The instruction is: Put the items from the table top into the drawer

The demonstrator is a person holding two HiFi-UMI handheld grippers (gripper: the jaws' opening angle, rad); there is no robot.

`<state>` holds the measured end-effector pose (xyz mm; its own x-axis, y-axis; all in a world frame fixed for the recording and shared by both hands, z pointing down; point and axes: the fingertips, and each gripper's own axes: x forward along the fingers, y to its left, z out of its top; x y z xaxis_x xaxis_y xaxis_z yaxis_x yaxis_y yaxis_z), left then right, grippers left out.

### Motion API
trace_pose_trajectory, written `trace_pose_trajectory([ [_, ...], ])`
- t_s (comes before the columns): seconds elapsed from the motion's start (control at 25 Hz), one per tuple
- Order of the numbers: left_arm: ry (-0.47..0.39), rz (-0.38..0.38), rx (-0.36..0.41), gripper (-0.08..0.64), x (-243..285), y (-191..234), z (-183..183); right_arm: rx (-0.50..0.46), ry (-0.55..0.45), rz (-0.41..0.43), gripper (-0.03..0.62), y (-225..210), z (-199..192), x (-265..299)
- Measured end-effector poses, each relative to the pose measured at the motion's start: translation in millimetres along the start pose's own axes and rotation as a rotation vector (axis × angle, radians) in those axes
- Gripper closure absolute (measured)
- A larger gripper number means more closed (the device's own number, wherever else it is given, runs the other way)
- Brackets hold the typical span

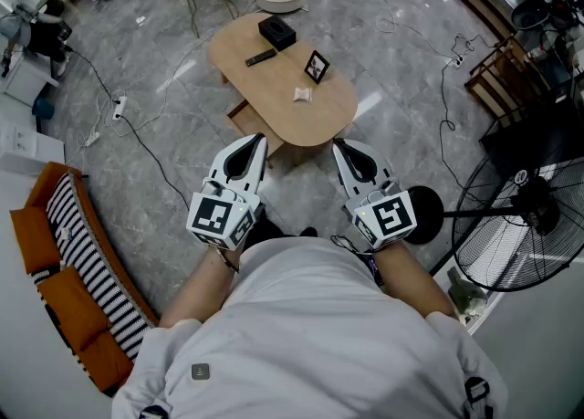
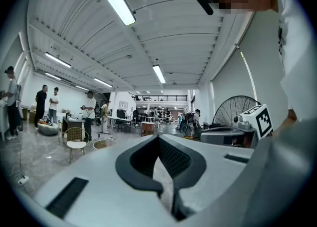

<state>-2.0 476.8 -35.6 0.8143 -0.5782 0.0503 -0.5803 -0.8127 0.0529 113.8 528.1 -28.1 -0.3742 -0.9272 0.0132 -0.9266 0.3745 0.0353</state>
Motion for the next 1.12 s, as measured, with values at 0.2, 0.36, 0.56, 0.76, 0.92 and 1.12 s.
trace_pose_trajectory([
  [0.2, -0.009, -0.008, -0.009, 0.551, 2, 6, 0, -0.009, 0.000, 0.004, 0.571, 0, -2, 6],
  [0.36, -0.005, -0.013, -0.011, 0.551, 2, 15, -3, -0.005, 0.005, 0.008, 0.571, 5, -4, 14],
  [0.56, -0.002, -0.012, -0.024, 0.551, 1, 41, -3, -0.028, -0.002, -0.009, 0.571, 10, -1, 35],
  [0.76, -0.002, -0.016, -0.045, 0.551, 2, 79, -6, -0.024, 0.011, -0.006, 0.569, 17, -6, 71],
  [0.92, 0.002, -0.028, -0.044, 0.551, 9, 117, -4, -0.006, 0.019, -0.020, 0.571, 22, -6, 109],
  [1.12, 0.010, -0.064, -0.042, 0.551, 18, 170, 4, -0.007, 0.033, -0.059, 0.569, 26, -3, 161],
])
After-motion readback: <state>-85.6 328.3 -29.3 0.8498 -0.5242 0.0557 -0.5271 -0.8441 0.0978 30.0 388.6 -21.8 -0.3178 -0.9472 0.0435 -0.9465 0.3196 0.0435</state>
